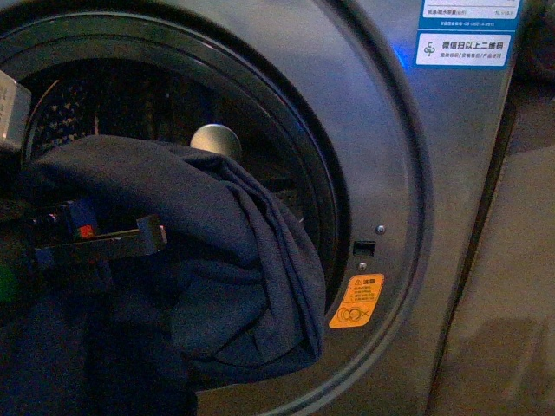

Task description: Put clothes into washing machine

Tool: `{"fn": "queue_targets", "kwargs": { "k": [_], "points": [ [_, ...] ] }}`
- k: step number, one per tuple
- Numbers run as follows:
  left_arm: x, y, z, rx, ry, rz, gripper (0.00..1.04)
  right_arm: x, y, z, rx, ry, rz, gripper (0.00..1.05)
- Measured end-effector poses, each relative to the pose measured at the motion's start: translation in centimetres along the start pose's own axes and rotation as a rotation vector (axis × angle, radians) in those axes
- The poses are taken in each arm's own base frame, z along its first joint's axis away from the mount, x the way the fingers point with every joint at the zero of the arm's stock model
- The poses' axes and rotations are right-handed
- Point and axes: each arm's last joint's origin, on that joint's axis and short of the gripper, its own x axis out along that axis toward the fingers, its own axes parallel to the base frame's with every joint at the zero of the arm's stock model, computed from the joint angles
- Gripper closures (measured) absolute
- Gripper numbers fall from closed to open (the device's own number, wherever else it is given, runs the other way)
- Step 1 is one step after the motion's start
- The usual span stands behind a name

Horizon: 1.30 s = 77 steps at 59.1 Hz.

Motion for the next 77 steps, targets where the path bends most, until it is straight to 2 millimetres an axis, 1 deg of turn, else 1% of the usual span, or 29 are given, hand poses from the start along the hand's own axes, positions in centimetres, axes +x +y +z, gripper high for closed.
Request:
{"fn": "queue_targets", "kwargs": {
  "k": [1,3,7,10,11,16,18,19,25,32,40,41,48,55,69,74,77],
  "points": [
    [0.3,0.1,-0.2,-0.004,0.003,0.002,0.93,-0.1,0.0,-0.2,-0.002,-0.003,-0.001,0.53],
    [0.7,0.1,-0.4,-0.005,0.006,0.006,0.93,-0.3,0.0,-0.5,-0.005,-0.005,-0.001,0.57],
    [1.8,0.2,-0.9,-0.005,0.008,0.014,0.93,-0.6,-0.1,-1.2,-0.011,-0.009,0.003,0.67],
    [3.1,0.1,-1.4,-0.003,0.014,0.021,0.93,-0.8,-0.1,-2.0,-0.015,-0.007,0.006,0.78],
    [3.8,0.1,-1.6,0.0,0.017,0.027,0.93,-0.9,-0.1,-2.4,-0.016,-0.005,0.006,0.83],
    [5.6,0.1,-2.2,0.003,0.029,0.044,0.93,-1.2,-0.1,-3.2,-0.016,-0.001,0.004,0.95],
    [6.6,0.0,-2.6,0.006,0.035,0.051,0.93,-1.4,-0.1,-3.6,-0.018,0.001,0.004,1.02],
    [7.3,0.0,-2.9,0.007,0.039,0.057,0.93,-1.5,-0.1,-3.9,-0.02,0.0,0.004,1.03],
    [10.4,0.1,-4.0,0.026,0.072,0.091,0.94,-1.9,-0.1,-4.8,-0.02,-0.004,0.005,1.02],
    [13.5,0.2,-4.4,0.033,0.109,0.123,0.94,-2.3,-0.2,-5.5,-0.02,-0.007,0.005,1.02],
    [15.8,0.6,-4.6,0.039,0.129,0.158,0.94,-2.6,-0.2,-6.1,-0.019,-0.006,0.005,1.02],
    [16.4,0.7,-4.7,0.042,0.136,0.167,0.94,-2.6,-0.2,-6.2,-0.019,-0.007,0.005,1.02],
    [18.5,1.1,-5.1,0.057,0.18,0.194,0.94,-2.8,-0.2,-6.5,-0.019,-0.009,0.005,1.02],
    [20.1,1.5,-5.0,0.065,0.205,0.226,0.94,-3.0,-0.2,-6.8,-0.019,-0.009,0.005,1.02],
    [23.2,2.3,-4.1,0.082,0.217,0.304,0.94,-3.3,-0.2,-7.2,-0.019,-0.009,0.005,1.02],
    [24.1,2.2,-3.7,0.089,0.225,0.316,0.94,-3.5,-0.2,-7.8,-0.02,-0.014,0.005,1.02],
    [24.5,2.1,-3.5,0.104,0.232,0.327,0.88,-3.9,-0.2,-8.3,-0.019,0.012,0.004,1.02]
  ]
}}
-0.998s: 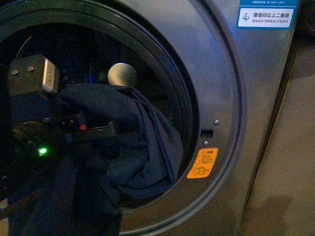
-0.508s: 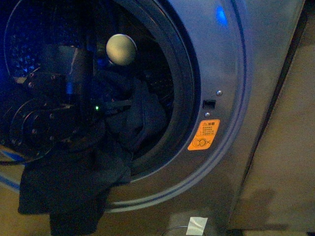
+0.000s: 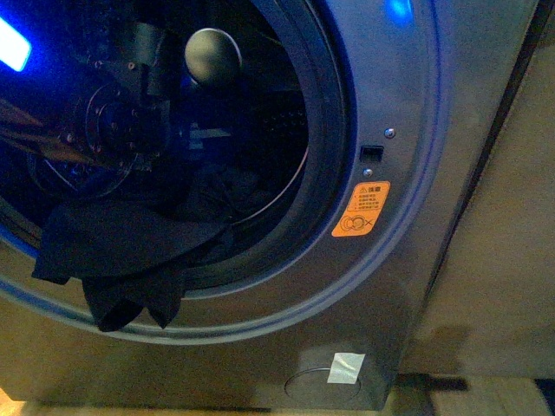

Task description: Put clothes into washing machine

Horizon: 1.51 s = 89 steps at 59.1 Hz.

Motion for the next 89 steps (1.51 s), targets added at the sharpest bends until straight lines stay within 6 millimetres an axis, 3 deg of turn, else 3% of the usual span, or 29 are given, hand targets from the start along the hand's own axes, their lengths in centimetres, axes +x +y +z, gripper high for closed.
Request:
{"fn": "queue_targets", "kwargs": {
  "k": [17,22,29,45,63,81,89],
  "points": [
    [0.6,0.0,0.0,0.05,0.054,0.02,0.43,-0.6,0.0,-0.1,0.0,-0.021,0.0,1.02],
    [-0.3,0.5,-1.3,0.066,0.114,-0.001,0.21,-0.6,0.0,-0.1,0.0,-0.021,0.0,1.02],
    [-1.6,1.0,-1.8,0.066,0.116,-0.031,0.05,-0.6,0.0,-0.1,0.0,-0.021,0.0,1.02],
    [-8.2,1.4,-0.7,0.067,0.054,-0.146,0.07,-0.6,0.0,-0.1,0.0,-0.021,0.0,1.02],
    [-16.8,1.3,-2.1,0.116,0.058,-0.306,0.07,-0.6,0.0,-0.1,0.0,-0.021,0.0,1.02],
    [-25.7,4.6,3.6,0.046,-0.148,-0.413,0.07,-0.6,0.0,-0.1,0.0,-0.021,0.0,1.02],
    [-29.5,5.6,5.1,0.028,-0.257,-0.459,0.07,-0.6,0.0,-0.1,0.0,-0.021,0.0,1.02]
  ]
}}
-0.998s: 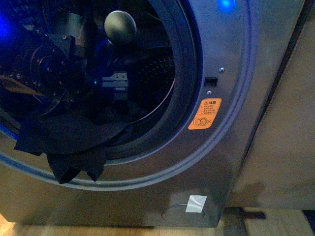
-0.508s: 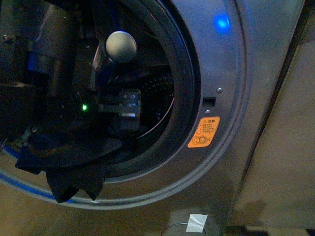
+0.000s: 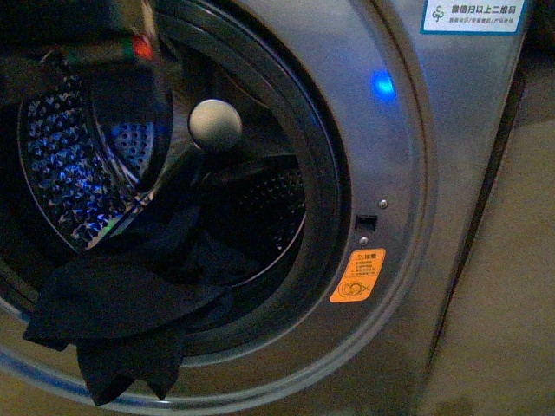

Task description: Put clothes into washing machine

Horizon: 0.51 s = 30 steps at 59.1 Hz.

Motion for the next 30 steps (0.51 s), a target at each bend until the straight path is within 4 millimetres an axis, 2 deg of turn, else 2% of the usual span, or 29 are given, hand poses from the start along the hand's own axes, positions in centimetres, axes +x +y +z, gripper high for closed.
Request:
{"fn": "queue_targets", "kwargs": {
  "k": [4,11,16,19,27,30],
  "points": [
    [-1.8,-0.3,0.9,0.019,-0.048,-0.005,0.07,0.0,0.0,0.0,0.0,0.0,0.0,1.02],
    [-4.7,0.6,0.7,0.045,-0.091,0.19,0.27,0.0,0.0,0.0,0.0,0.0,0.0,1.02],
    [-5.8,1.7,-0.6,0.051,-0.092,0.228,0.41,0.0,0.0,0.0,0.0,0.0,0.0,1.02],
    [-6.5,2.7,-2.5,0.06,-0.064,0.242,0.54,0.0,0.0,0.0,0.0,0.0,0.0,1.02],
    [-7.7,3.6,-4.3,0.068,-0.055,0.23,0.75,0.0,0.0,0.0,-0.001,0.0,0.0,1.02],
    [-8.4,4.2,-5.0,0.069,-0.061,0.238,0.88,0.0,0.0,0.0,-0.002,0.0,0.0,0.9]
  ]
}}
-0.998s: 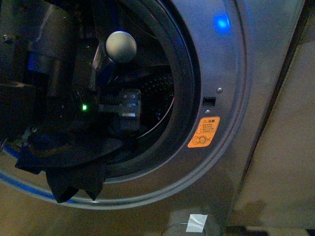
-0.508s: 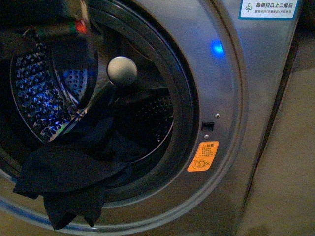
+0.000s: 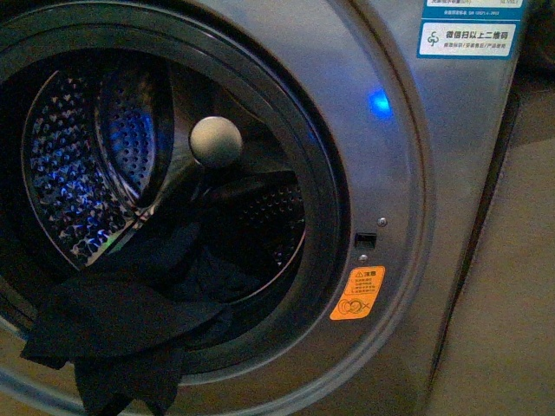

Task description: Put clothes into washing machine

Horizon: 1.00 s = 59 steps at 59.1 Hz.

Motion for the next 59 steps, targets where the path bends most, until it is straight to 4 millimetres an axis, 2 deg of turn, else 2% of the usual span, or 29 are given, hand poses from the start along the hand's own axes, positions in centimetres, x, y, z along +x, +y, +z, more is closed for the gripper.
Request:
{"fn": "queue_targets", "kwargs": {
  "k": [4,5,10,23,25,29,59],
  "points": [
    [-0.6,0.6,-0.8,0.001,0.0,0.006,1.02,0.0,0.0,0.0,0.0,0.0,0.0,0.77],
    [-0.7,0.7,-1.0,0.0,-0.001,0.002,1.02,0.0,0.0,0.0,0.0,0.0,0.0,0.73],
    [-1.5,1.3,-2.0,0.001,-0.005,0.0,1.01,0.0,0.0,0.0,0.0,0.0,0.0,0.52],
    [-2.7,2.6,-3.4,0.001,-0.003,-0.02,1.01,0.0,0.0,0.0,0.0,0.0,0.0,0.08],
    [-2.8,2.8,-3.5,0.001,-0.004,-0.011,1.01,0.0,0.0,0.0,0.001,0.0,0.0,0.05],
    [-3.0,3.1,-3.7,0.001,-0.008,0.011,1.01,0.0,0.0,0.0,0.0,0.0,0.0,0.08],
    [-4.5,3.1,-5.1,0.001,-0.028,0.006,1.01,0.0,0.0,0.0,0.0,0.0,0.0,0.07]
  ]
}}
